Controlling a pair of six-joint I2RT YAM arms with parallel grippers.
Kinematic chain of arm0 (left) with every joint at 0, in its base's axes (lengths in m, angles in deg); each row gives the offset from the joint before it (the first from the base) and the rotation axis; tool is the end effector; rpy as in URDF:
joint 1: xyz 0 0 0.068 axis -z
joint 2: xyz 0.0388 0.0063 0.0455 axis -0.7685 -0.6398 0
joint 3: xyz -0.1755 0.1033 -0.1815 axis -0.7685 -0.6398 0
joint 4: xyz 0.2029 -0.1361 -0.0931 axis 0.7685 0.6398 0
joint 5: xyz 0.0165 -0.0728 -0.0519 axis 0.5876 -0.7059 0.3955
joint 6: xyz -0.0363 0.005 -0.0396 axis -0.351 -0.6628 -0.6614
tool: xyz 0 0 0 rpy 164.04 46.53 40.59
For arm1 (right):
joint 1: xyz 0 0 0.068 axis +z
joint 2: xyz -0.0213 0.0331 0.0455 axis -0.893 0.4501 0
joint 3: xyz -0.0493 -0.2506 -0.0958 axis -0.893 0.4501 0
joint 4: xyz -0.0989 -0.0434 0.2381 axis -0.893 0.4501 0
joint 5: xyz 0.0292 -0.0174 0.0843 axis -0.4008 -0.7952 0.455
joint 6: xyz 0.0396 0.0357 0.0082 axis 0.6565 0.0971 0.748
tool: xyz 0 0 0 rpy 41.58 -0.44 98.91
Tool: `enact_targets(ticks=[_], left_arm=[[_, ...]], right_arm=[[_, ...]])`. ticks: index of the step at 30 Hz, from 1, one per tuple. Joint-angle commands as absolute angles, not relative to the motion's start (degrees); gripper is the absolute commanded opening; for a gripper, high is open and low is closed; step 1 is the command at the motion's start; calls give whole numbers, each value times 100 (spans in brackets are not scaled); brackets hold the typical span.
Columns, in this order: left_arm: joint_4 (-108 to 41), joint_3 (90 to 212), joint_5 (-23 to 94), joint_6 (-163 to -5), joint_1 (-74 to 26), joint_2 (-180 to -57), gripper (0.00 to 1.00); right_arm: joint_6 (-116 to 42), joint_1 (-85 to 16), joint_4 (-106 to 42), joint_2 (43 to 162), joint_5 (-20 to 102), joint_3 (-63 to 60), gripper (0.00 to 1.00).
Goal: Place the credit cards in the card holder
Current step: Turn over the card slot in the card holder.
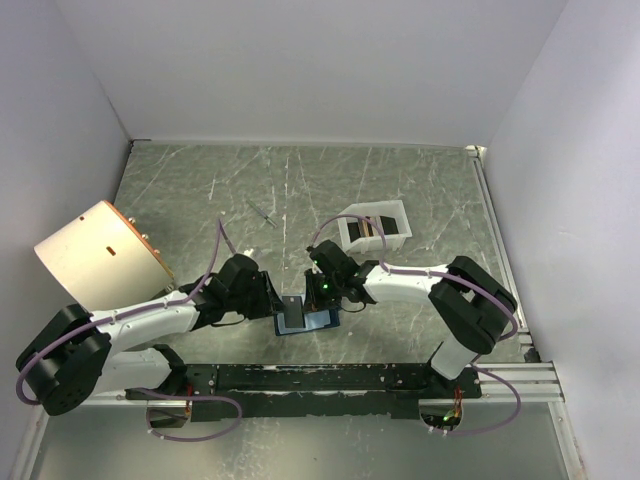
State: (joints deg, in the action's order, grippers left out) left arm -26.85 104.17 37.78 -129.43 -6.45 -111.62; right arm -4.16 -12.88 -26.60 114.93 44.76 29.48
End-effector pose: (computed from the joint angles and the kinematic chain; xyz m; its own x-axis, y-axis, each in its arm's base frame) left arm 0.1537 -0.1525 0.1555 -0.9102 -0.2781 -0.3070 -0.0363 0.7918 -0.6098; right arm 0.1892 0.2401 0.1428 -0.9316 -0.1432 -0.3342 -0.3035 0.8125 0.4978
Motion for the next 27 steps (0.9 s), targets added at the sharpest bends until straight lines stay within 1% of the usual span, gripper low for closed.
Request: enact_targets(ticks=[1,27], left_arm=[[-3084,10304,3585,-13009,-702,-11130,46],[-3629,10363,3163,-13078,-698,-11360,44]], right_arm=[[-519,-1250,-2457,11663,4219,2993,6],[-467,-1254,-2614,11579,4293,3066,6]])
